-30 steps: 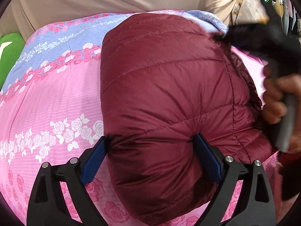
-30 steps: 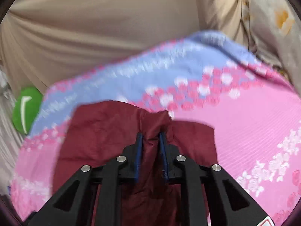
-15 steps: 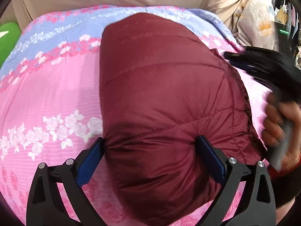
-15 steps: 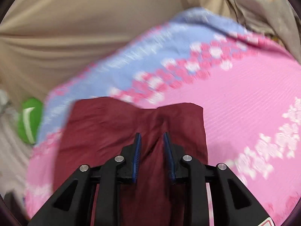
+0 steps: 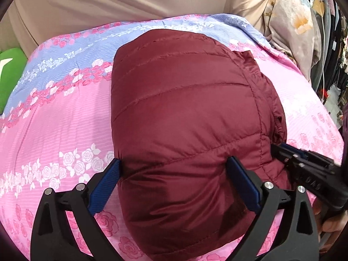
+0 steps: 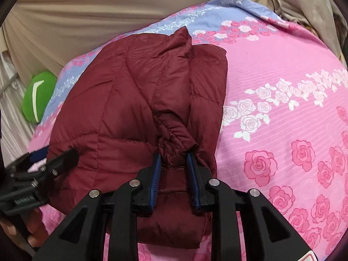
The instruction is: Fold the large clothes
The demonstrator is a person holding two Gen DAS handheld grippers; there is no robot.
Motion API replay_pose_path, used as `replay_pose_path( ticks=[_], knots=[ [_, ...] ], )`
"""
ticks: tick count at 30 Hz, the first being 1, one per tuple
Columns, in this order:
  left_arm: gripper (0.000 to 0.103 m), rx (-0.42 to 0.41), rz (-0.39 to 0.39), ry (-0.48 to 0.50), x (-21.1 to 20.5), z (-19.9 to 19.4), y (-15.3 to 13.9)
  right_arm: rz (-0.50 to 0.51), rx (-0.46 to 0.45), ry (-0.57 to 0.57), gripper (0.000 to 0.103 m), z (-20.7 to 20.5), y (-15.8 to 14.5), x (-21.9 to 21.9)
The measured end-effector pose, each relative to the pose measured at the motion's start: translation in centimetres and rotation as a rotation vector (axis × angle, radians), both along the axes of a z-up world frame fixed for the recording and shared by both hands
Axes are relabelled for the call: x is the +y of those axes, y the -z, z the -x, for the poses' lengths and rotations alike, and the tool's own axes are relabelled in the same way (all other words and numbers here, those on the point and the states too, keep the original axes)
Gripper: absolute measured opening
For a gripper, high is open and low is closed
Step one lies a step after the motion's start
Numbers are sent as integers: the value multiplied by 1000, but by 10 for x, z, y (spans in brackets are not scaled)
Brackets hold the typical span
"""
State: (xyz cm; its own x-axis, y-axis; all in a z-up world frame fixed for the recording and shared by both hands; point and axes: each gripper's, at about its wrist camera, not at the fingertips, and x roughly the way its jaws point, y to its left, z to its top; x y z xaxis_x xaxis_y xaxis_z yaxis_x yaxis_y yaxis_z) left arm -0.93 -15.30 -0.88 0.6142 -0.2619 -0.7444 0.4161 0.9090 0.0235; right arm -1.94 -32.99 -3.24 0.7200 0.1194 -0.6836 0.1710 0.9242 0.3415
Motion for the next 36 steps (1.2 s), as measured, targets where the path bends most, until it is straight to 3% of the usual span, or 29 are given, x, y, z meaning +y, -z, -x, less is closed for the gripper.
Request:
replay_pose_path(
  ticks=[2, 4, 6, 9, 15, 25, 30, 36],
  knots=[
    [96, 10, 8, -10, 3, 1, 0, -6, -4, 7, 25, 6, -5, -2],
    [96, 20, 24, -25, 8, 0, -2, -26, -31, 20, 36, 15, -11, -9],
    [96, 23, 33, -43, 14, -2, -4, -47, -53, 43, 57, 24, -16, -18],
    [96, 23, 40, -55, 18, -2, -8, -44, -60, 74, 66, 32, -18, -27],
    [98, 32, 90, -79, 34, -13, -18, -138, -12, 63, 69, 17, -1, -38],
    [98, 248, 313, -74, 59, -53, 7, -300, 35, 3, 75, -13, 19, -45],
    [98, 265, 320, -35, 44, -57, 11, -283, 29, -15, 81, -28, 15, -39],
    [98, 228, 254, -43, 24, -60, 11, -273, 24, -33, 85, -39, 15, -39]
  ],
)
